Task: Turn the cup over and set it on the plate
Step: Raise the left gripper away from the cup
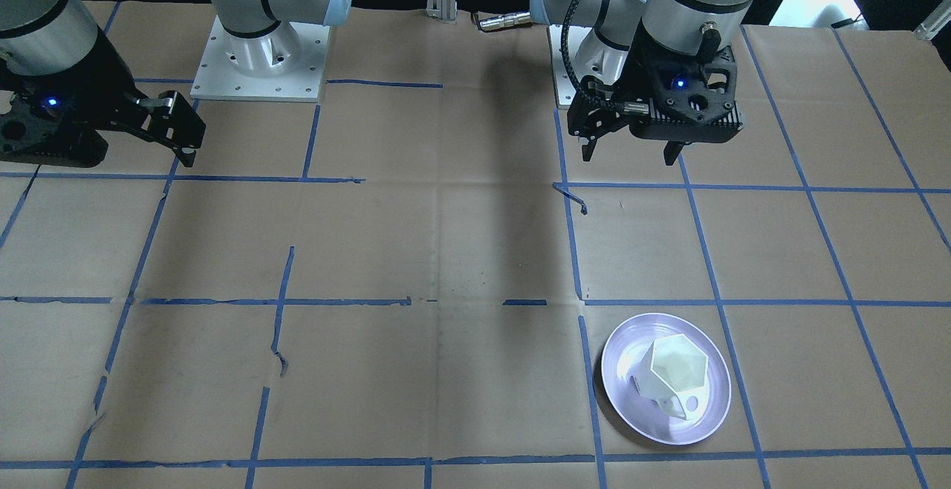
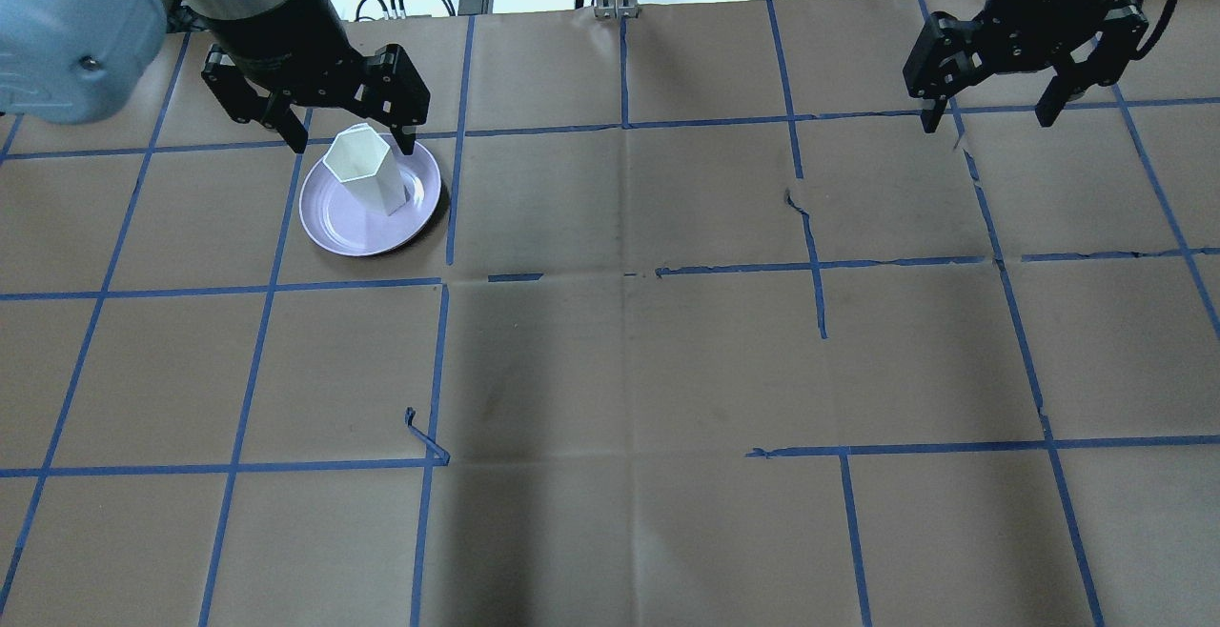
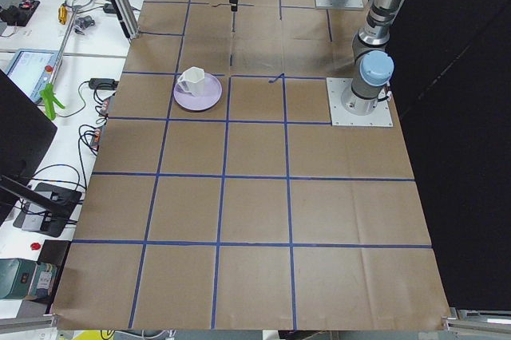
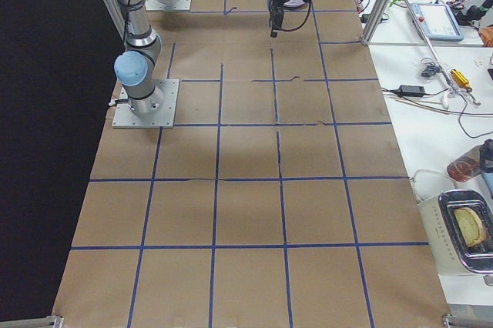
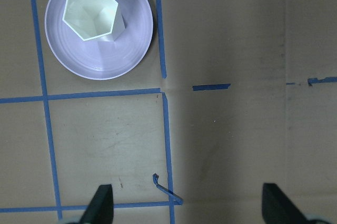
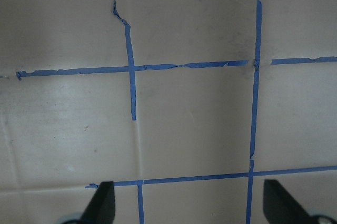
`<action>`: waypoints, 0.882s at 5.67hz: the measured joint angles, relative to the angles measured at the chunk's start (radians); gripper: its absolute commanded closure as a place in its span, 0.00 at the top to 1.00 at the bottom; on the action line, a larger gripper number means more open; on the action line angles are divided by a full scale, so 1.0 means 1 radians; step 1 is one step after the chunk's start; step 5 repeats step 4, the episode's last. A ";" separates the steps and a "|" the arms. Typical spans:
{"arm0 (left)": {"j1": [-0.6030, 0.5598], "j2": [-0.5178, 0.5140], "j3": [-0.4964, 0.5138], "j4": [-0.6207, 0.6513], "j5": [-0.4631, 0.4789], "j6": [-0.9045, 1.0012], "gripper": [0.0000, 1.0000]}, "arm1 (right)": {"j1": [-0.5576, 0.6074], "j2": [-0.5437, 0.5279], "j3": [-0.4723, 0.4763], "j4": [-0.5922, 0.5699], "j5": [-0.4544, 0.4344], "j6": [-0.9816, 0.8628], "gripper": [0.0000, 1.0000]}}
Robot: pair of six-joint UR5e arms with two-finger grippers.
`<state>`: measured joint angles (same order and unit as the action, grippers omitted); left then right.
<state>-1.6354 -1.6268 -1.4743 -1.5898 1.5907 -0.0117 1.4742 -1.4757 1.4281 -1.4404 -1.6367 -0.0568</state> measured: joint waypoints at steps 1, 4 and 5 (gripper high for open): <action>0.001 0.008 -0.006 -0.003 -0.004 -0.004 0.99 | 0.000 0.000 0.000 0.000 0.000 0.000 1.00; 0.003 0.011 -0.008 -0.004 -0.011 -0.056 0.99 | 0.000 0.000 0.000 -0.001 0.000 0.000 1.00; 0.003 0.011 -0.008 -0.004 -0.011 -0.056 0.99 | 0.000 0.000 0.000 -0.001 0.000 0.000 1.00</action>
